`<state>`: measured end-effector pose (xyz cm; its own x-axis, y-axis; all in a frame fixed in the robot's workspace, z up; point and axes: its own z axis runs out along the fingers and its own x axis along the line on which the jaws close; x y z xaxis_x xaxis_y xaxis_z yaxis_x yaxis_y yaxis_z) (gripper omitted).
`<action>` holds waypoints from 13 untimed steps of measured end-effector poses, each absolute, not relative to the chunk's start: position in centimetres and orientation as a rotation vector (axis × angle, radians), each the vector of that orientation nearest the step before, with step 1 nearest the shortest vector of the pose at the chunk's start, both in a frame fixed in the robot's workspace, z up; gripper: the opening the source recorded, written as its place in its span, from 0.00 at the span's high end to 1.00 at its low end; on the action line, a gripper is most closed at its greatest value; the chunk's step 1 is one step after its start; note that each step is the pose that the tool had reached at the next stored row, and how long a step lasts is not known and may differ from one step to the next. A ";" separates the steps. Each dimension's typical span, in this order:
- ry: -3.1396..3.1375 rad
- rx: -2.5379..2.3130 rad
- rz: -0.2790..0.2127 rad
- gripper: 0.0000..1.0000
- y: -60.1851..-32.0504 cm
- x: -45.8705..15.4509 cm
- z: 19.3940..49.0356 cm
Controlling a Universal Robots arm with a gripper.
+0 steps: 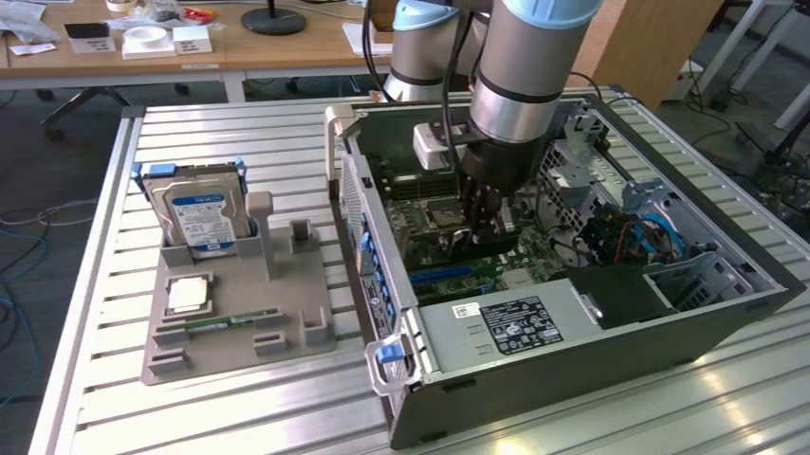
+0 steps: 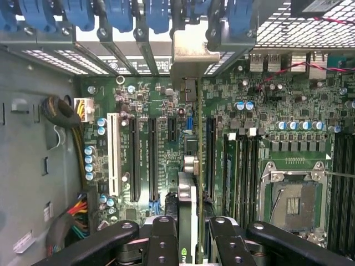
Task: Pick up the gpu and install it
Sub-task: 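Insert the gpu into the slot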
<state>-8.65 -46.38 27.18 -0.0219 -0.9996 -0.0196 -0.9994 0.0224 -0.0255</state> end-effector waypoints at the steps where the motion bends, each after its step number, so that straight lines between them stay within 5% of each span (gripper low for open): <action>1: 2.223 -2.174 -0.007 0.73 -46.4 -8.7 27.2; 13: 2.223 -2.175 -0.007 0.73 -46.3 -8.8 26.9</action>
<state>-8.78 -46.31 26.88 -0.0219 -0.9996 -0.0195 -0.9994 0.0224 -0.0254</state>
